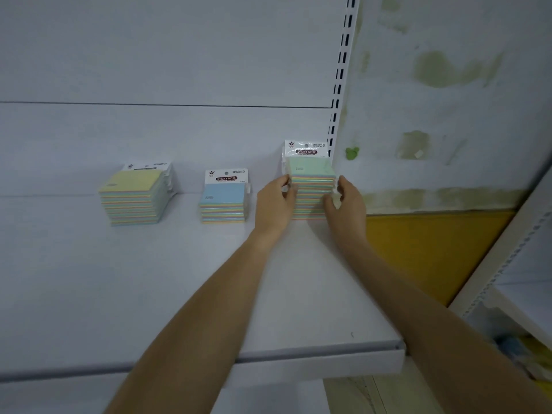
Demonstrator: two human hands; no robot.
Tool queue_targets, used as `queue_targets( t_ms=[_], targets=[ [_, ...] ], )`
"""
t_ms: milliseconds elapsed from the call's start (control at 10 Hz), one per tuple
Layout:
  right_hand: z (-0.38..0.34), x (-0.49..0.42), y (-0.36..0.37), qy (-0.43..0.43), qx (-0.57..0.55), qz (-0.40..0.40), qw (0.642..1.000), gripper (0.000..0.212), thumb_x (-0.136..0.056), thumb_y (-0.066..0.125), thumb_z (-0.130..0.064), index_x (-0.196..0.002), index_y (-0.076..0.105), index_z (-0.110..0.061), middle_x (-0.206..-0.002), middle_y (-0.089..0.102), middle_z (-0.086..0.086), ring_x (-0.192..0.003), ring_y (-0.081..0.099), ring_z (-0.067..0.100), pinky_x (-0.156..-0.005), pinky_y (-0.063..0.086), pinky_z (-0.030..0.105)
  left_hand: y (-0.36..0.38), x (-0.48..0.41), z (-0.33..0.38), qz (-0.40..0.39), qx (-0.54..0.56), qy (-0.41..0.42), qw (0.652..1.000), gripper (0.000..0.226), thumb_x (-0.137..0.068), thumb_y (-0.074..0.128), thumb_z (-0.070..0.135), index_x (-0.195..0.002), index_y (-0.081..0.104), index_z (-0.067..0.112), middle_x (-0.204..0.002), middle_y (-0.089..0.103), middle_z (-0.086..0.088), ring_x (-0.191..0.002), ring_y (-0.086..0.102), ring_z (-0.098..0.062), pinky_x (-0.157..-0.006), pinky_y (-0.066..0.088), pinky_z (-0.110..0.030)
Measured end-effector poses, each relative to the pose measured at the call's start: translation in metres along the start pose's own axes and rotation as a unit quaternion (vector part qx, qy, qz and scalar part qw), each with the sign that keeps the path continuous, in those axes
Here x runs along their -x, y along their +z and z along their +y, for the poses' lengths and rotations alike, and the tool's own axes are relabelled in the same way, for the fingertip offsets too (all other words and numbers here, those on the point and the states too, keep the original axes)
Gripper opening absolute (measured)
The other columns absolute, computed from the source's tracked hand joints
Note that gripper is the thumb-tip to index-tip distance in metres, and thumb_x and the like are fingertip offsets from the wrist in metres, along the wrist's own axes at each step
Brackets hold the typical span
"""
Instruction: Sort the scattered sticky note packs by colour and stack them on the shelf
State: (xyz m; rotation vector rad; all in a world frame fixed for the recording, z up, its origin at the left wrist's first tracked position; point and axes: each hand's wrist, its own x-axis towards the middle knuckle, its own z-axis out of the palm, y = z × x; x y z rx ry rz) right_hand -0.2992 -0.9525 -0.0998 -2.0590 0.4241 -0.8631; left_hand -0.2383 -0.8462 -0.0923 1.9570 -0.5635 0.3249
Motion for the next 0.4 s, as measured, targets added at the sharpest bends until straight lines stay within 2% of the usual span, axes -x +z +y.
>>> queue_targets(
  t_ms=[100,200,300,400],
  targets=[
    [-0.006,0.005,-0.006,0.005,0.007,0.022,1.000,0.055,-0.094,0.044,-0.015,-0.144,0.022,-0.006,-0.149,0.032,0.011,-0.138,0.029,0.022,-0.112,0.023,0.028,-0.002,0.006,0.001,-0.012,-0.025,0.008,1.000,0.029,-0.095,0.045,0.017,-0.114,0.060,0.001,-0.113,0.066,-0.019,-0.099,0.062,-0.031,-0.087,0.045,-0.028],
    [-0.018,0.008,-0.017,-0.052,0.049,0.025,0.997,0.053,-0.094,0.043,-0.014,-0.143,0.024,-0.006,-0.148,0.032,0.011,-0.138,0.028,0.022,-0.110,0.019,0.021,-0.018,0.009,0.005,-0.015,-0.056,-0.017,0.998,0.038,-0.096,0.042,0.018,-0.130,0.047,0.001,-0.133,0.054,-0.018,-0.119,0.054,-0.031,-0.098,0.038,-0.034],
    [-0.033,0.005,-0.024,-0.136,0.097,0.003,0.986,0.048,-0.092,0.044,-0.011,-0.139,0.033,-0.007,-0.143,0.040,0.012,-0.134,0.034,0.025,-0.103,0.021,0.017,-0.042,-0.001,0.010,-0.023,-0.087,0.013,0.996,0.044,-0.096,0.042,0.019,-0.137,0.041,0.006,-0.140,0.048,-0.014,-0.127,0.047,-0.028,-0.106,0.033,-0.032],
    [-0.054,0.002,-0.024,-0.159,0.131,-0.041,0.978,0.048,-0.092,0.046,-0.016,-0.139,0.035,-0.011,-0.141,0.043,0.011,-0.131,0.038,0.025,-0.106,0.028,0.029,-0.080,-0.011,0.017,-0.041,-0.167,0.066,0.983,0.044,-0.096,0.041,0.022,-0.138,0.040,0.009,-0.140,0.048,-0.014,-0.128,0.045,-0.029,-0.106,0.035,-0.035]
  ],
)
